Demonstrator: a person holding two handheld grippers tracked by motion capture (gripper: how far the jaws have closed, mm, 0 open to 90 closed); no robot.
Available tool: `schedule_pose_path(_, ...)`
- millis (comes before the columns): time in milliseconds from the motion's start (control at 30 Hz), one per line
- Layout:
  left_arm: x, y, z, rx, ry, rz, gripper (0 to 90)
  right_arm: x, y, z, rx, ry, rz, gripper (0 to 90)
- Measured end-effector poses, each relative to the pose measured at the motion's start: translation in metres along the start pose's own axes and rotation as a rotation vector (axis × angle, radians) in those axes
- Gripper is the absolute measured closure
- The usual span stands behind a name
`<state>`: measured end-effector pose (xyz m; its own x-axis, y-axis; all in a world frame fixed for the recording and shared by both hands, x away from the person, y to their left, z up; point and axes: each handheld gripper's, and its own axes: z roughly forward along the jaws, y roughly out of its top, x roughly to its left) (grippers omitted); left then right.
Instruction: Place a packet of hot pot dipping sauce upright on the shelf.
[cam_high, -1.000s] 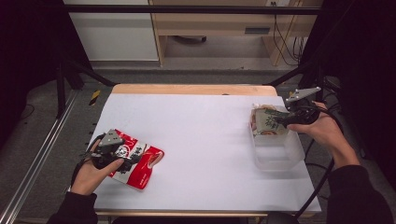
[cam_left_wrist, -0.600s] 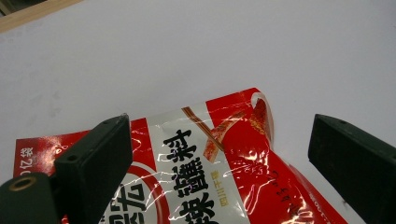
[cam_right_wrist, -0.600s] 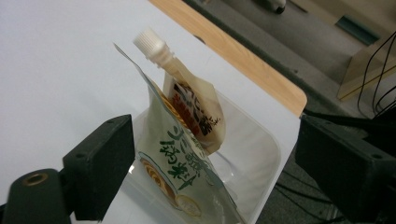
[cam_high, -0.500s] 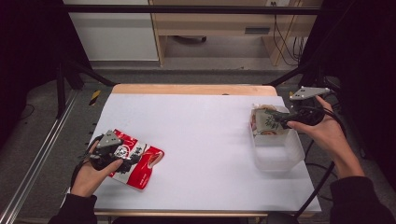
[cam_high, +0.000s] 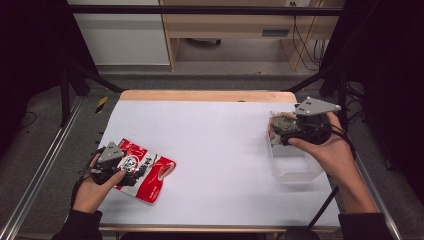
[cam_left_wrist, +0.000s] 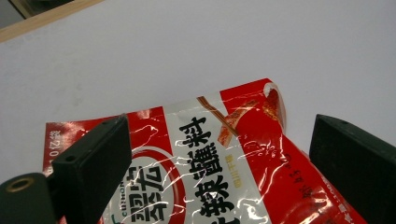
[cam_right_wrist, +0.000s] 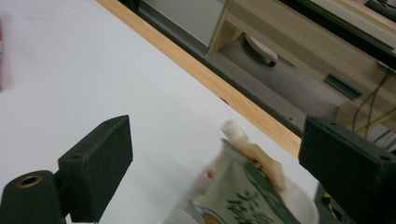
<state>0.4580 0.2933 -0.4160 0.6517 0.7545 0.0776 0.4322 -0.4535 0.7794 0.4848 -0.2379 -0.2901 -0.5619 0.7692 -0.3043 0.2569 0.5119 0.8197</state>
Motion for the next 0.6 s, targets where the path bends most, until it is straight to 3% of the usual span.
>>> schedule_pose_path(333, 0.009, -0.006, -0.009, -0.004, 0.048, -0.018, 6.5, 0.06, 0.005, 0.024, 0.034, 0.086, -0.038, 11.5)
schedule_pose_path(600, 0.018, -0.015, -0.019, -0.01, 0.088, -0.043, 7.1, 0.102, -0.005, 0.053, 0.051, 0.174, -0.017, 12.8)
